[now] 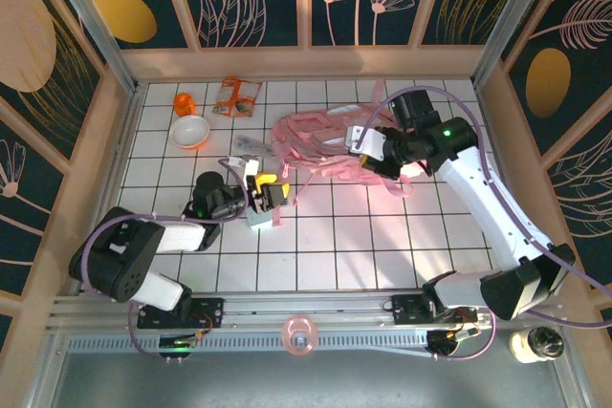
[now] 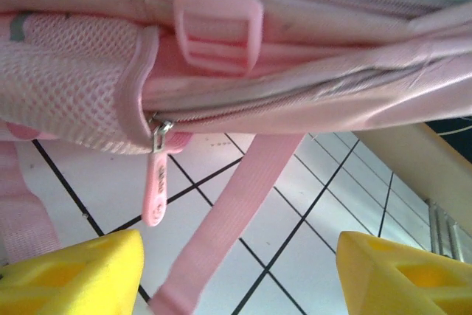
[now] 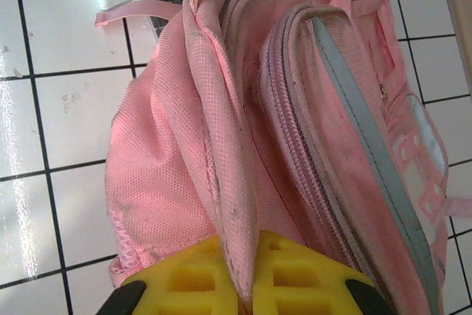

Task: Pack the student bag

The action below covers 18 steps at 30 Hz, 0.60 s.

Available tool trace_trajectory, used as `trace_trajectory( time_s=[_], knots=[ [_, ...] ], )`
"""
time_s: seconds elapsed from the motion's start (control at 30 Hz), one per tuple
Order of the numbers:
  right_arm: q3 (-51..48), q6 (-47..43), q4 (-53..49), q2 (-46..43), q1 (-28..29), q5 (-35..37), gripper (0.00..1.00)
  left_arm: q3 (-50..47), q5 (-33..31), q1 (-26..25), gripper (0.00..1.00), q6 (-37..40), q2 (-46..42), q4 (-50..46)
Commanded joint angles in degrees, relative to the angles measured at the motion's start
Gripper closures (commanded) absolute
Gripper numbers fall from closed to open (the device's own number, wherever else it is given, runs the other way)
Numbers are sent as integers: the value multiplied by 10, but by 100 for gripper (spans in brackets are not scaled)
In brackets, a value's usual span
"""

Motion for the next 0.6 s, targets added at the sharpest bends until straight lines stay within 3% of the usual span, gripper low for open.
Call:
trace_trajectory(
  time_s=[0.0,0.23,0.57],
  knots=[
    [38,-11,7,-3,-5,-18,100,4,-8,-4,31,38,29,92],
    [41,-1,13,-3,-5,-14,100,20,-13,-9,33,102,96,122],
    [51,3,15,0,-5,-14,100,61,-3,-12,39,108,183,183]
  ],
)
